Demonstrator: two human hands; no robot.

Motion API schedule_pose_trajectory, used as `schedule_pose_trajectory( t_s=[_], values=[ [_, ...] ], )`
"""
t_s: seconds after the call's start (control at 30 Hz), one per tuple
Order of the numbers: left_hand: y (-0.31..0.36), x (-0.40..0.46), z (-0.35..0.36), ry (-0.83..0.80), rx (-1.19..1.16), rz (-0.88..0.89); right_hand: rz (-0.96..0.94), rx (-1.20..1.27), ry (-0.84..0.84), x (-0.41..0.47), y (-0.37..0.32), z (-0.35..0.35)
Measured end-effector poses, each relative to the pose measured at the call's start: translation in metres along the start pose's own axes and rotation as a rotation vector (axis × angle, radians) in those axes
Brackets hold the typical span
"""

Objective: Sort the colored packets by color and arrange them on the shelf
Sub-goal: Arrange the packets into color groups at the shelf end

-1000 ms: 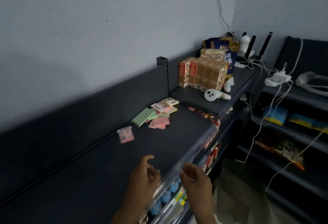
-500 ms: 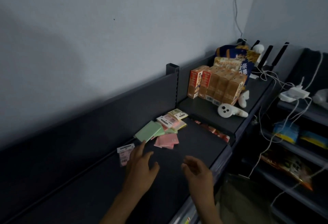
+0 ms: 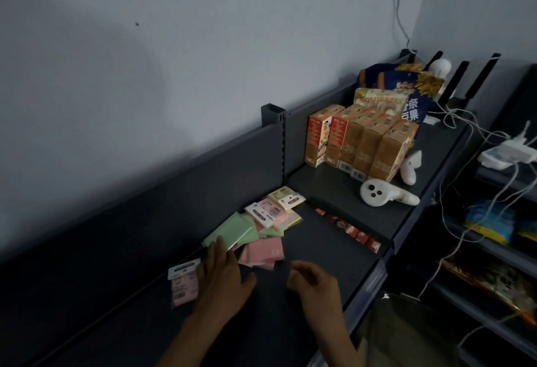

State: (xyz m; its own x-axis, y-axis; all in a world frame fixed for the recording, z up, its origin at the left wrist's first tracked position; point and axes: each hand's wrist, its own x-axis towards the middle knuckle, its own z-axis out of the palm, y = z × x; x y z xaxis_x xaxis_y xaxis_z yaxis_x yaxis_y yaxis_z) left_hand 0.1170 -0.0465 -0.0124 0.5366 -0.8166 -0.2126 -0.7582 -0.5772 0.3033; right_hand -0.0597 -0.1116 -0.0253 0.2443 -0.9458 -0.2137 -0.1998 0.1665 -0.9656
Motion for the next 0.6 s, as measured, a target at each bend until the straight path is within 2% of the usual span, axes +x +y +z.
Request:
schedule_pose_trajectory(
  t_s=[0.1, 0.27, 0.4, 0.6],
  values=[
    [0.006, 0.005, -0.002, 0.024, -0.017, -0.022, -0.022, 0.022, -0.063, 0.017, -0.009, 0.002],
    [0.013, 0.008, -0.016, 0.197, -0.066, -0.017, -0.056, 0.020, -0.176, 0.043, -0.018, 0.006],
    [0.028, 0.007, -0.037, 0.328, -0.060, -0.040, -0.002, 0.060, -0.194, 0.057, -0.023, 0.005],
    [0.052, -0.002, -0.059, 0.523, -0.365, 0.027, -0.012, 0.095, -0.238, 0.066, -0.035, 0.004]
  ],
)
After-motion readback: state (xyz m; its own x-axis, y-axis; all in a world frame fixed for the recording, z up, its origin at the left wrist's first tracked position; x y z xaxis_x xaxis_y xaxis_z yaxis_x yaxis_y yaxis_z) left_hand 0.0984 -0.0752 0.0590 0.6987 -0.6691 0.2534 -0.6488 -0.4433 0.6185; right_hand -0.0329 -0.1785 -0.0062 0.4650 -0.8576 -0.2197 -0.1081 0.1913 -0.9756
